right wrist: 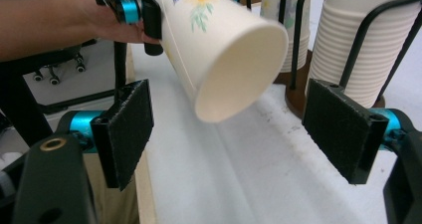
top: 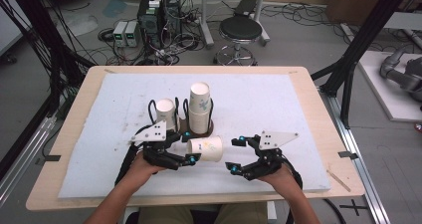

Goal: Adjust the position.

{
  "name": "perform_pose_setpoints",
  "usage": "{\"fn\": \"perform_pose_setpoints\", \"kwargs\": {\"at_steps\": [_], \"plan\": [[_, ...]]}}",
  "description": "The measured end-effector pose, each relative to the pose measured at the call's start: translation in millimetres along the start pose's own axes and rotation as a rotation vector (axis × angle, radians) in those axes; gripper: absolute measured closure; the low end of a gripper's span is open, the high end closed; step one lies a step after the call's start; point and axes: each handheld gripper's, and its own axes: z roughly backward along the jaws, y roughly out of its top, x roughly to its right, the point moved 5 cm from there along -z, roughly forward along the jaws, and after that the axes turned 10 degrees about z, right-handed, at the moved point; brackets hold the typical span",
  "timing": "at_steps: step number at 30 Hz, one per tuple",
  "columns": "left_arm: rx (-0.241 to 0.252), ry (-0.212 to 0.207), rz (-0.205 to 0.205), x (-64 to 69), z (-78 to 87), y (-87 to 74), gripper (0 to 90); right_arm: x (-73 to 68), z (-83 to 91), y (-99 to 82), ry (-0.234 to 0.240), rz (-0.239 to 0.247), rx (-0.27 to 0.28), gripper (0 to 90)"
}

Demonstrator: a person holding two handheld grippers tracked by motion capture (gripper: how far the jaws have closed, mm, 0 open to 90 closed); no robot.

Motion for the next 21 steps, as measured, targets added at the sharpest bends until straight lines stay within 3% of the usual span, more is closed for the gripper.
{"fn": "perform_pose_setpoints", "kwargs": {"at_steps": [5,21], "plan": [[0.024,-0.032,-0.005,2.2,0.0,0.0,37.3,0.2,2.0,-2.0,0.011,-0.018,0.010,20.9],[0.030,-0.116,-0.037,12.1,-4.1,1.7,37.4,-6.0,-12.0,-1.9,0.088,-0.030,0.013,20.8]]}}
